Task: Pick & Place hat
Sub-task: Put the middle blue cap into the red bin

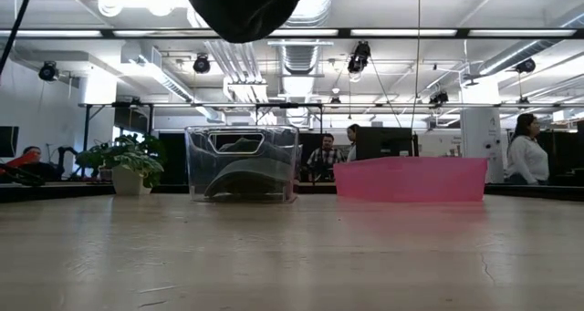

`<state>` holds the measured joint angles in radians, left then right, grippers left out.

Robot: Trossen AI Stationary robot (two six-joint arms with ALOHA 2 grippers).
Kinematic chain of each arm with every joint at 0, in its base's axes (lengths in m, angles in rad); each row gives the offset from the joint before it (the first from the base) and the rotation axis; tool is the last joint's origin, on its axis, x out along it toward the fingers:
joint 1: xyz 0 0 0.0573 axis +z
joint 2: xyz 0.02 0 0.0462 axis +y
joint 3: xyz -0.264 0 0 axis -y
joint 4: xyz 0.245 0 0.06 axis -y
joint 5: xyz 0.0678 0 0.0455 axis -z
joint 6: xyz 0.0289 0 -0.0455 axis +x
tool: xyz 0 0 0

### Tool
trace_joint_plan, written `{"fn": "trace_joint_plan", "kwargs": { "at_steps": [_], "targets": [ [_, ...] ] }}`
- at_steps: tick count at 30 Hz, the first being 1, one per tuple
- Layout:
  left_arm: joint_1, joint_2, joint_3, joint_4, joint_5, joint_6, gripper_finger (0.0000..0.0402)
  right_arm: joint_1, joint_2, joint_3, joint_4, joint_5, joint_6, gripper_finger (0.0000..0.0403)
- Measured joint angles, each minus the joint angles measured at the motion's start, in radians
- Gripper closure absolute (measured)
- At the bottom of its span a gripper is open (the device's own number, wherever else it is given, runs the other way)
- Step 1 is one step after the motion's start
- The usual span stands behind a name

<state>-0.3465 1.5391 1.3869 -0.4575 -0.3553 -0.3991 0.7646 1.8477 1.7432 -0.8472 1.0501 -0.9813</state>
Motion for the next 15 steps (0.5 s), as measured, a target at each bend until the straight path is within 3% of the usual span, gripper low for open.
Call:
{"fn": "trace_joint_plan", "kwargs": {
  "at_steps": [15],
  "targets": [
    [0.001,0.010,0.013,0.039,-0.008,0.060,0.0323,-0.011,0.000,0.000,0.001,-0.001,0.036,0.0390]
  ]
}}
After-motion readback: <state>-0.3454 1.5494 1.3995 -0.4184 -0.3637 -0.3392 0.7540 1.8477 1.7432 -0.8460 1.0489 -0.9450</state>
